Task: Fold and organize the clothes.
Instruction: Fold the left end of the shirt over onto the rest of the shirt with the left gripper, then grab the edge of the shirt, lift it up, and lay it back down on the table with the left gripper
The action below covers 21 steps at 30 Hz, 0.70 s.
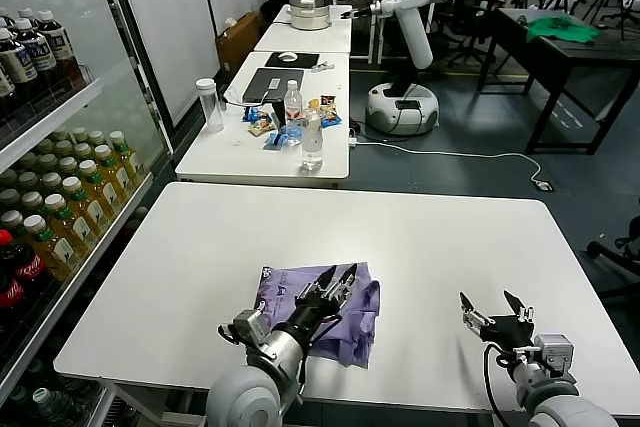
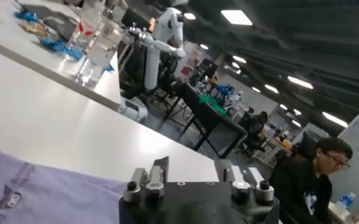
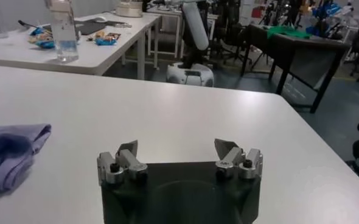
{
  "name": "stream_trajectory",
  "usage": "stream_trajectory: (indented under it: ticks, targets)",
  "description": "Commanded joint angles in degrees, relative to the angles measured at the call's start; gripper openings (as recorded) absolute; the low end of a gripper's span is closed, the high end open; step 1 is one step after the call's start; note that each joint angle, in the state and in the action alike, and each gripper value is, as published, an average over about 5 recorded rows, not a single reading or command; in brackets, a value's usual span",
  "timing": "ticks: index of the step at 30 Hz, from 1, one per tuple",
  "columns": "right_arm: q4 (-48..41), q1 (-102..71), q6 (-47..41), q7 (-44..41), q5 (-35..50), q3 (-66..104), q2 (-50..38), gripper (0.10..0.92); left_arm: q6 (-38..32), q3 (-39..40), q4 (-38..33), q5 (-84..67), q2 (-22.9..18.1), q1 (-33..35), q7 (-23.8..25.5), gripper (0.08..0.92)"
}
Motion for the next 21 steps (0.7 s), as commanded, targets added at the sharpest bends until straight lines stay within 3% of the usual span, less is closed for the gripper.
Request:
stream_trajectory:
  ticks: [1, 8, 21]
  targets:
    - [-1.2, 0.9, 0.2, -0.1, -0.1, -0.2, 0.2, 0.823, -3.3, -3.3, 0.6, 16.0, 1.9, 3.3, -1.2, 0.647]
    - [-1.4, 0.8, 0.4, -0.1, -0.2, -0.1, 0.4, 0.823, -4.9, -5.0, 9.3, 35.2, 4.5, 5.0, -6.5, 0.809]
    - [-0.5, 0.0, 0.4, -0.1, -0.2, 0.6, 0.4, 0.823, 2.5, -3.4, 13.0, 36.7, 2.7, 3.9, -7.9, 0.823]
